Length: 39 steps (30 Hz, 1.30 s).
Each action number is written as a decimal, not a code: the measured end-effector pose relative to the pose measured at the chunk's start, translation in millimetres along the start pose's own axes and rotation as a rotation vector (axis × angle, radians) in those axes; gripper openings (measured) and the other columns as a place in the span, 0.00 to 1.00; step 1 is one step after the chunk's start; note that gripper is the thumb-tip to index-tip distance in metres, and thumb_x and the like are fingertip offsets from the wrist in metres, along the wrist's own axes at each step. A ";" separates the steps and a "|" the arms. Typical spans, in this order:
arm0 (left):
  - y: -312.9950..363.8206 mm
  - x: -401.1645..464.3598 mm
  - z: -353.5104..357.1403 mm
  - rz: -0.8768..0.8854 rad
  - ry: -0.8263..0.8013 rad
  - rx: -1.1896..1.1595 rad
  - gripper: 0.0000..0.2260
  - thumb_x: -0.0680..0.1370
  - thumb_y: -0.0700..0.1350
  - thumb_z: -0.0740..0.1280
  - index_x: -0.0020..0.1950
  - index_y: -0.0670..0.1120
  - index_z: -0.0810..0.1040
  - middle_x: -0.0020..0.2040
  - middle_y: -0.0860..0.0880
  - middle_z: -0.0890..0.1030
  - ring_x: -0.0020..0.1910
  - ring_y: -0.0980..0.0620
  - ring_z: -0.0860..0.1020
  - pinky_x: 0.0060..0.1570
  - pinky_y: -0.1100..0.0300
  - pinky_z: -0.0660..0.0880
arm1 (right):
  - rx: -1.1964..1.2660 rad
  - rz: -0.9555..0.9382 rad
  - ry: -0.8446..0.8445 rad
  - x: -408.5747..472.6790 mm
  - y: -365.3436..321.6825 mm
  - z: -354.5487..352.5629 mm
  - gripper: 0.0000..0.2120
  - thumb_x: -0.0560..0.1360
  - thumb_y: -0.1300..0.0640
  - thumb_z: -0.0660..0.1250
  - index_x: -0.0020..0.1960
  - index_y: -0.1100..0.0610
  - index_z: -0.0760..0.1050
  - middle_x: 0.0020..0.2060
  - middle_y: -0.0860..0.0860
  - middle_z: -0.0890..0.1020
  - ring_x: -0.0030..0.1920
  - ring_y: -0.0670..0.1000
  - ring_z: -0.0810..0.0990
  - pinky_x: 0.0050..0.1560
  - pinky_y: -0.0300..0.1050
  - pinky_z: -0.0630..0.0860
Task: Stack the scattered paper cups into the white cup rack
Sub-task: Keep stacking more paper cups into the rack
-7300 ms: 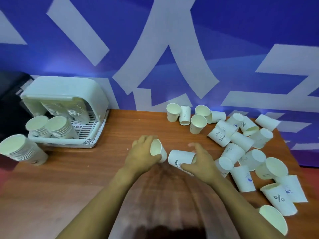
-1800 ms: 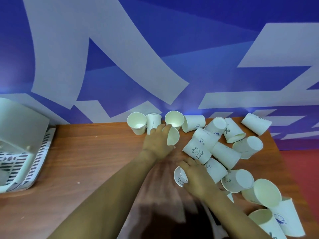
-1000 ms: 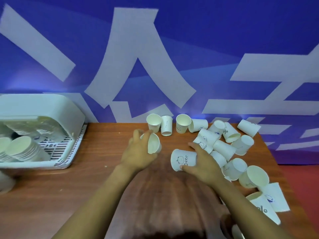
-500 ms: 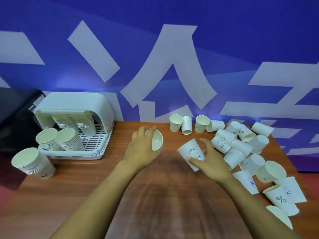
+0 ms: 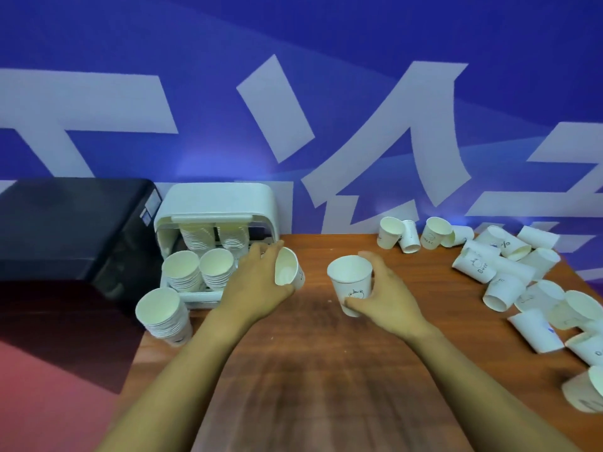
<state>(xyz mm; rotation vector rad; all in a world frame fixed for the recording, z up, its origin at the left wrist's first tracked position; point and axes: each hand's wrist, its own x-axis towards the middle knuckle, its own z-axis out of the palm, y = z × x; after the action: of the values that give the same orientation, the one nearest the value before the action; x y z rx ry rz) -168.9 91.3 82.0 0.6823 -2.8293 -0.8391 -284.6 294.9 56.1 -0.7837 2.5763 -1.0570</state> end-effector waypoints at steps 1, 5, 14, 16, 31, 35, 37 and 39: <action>-8.6 -0.7 -3.4 -0.002 -0.003 -0.001 0.35 0.71 0.50 0.70 0.76 0.51 0.59 0.71 0.49 0.63 0.69 0.46 0.65 0.65 0.54 0.65 | 0.001 0.000 -0.001 -0.8 -6.9 8.4 0.38 0.62 0.50 0.75 0.68 0.43 0.61 0.58 0.41 0.74 0.58 0.46 0.74 0.56 0.50 0.75; -25.1 -0.3 -14.2 0.000 -0.007 -0.018 0.36 0.71 0.49 0.70 0.76 0.53 0.59 0.71 0.50 0.63 0.68 0.46 0.66 0.62 0.55 0.66 | 0.009 0.013 0.000 -1.7 -20.9 27.8 0.38 0.61 0.56 0.75 0.67 0.47 0.62 0.60 0.45 0.73 0.60 0.47 0.73 0.57 0.44 0.73; -34.9 -2.3 -18.2 -0.087 -0.007 -0.046 0.35 0.71 0.50 0.70 0.75 0.54 0.58 0.71 0.51 0.62 0.68 0.46 0.65 0.63 0.52 0.69 | -0.005 -0.012 -0.092 22.9 -26.0 38.0 0.43 0.63 0.47 0.76 0.73 0.45 0.59 0.68 0.43 0.69 0.66 0.46 0.69 0.64 0.47 0.71; -40.4 -2.5 -22.5 -0.106 0.014 -0.043 0.36 0.71 0.51 0.70 0.75 0.54 0.58 0.71 0.51 0.62 0.69 0.47 0.65 0.64 0.50 0.69 | 0.005 -0.023 -0.118 32.3 -30.6 45.8 0.43 0.64 0.47 0.77 0.73 0.46 0.60 0.68 0.44 0.69 0.66 0.46 0.69 0.63 0.44 0.70; -126.8 1.9 -86.6 -0.223 0.141 -0.065 0.32 0.72 0.49 0.69 0.74 0.54 0.61 0.71 0.51 0.62 0.67 0.44 0.65 0.57 0.52 0.68 | 0.021 -0.135 -0.127 65.4 -113.1 114.2 0.41 0.65 0.59 0.73 0.72 0.46 0.58 0.64 0.49 0.67 0.58 0.49 0.72 0.54 0.38 0.69; -150.2 10.4 -92.5 -0.247 0.133 -0.036 0.33 0.73 0.49 0.69 0.75 0.53 0.59 0.71 0.50 0.62 0.66 0.44 0.65 0.56 0.53 0.68 | 0.060 -0.151 -0.117 72.1 -127.8 135.8 0.39 0.67 0.58 0.72 0.72 0.45 0.57 0.67 0.48 0.66 0.59 0.47 0.69 0.52 0.37 0.67; -160.1 16.1 -95.5 -0.257 0.125 -0.019 0.33 0.73 0.48 0.68 0.75 0.54 0.58 0.70 0.50 0.62 0.66 0.44 0.65 0.55 0.53 0.68 | 0.095 -0.155 -0.104 76.0 -135.4 145.1 0.37 0.68 0.58 0.73 0.71 0.45 0.58 0.66 0.46 0.65 0.59 0.45 0.67 0.54 0.37 0.67; -167.9 21.9 -96.8 -0.258 0.107 -0.018 0.34 0.73 0.48 0.69 0.75 0.54 0.58 0.70 0.50 0.61 0.66 0.44 0.65 0.56 0.52 0.70 | 0.115 -0.163 -0.092 81.6 -141.8 155.4 0.37 0.67 0.56 0.73 0.70 0.45 0.58 0.64 0.44 0.65 0.60 0.44 0.66 0.56 0.39 0.67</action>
<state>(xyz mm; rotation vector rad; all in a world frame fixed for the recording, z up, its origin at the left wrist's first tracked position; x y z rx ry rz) -101.0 -91.2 72.1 1.0726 -2.6721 -0.8340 -232.9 75.6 44.8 -1.0019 2.3842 -1.1750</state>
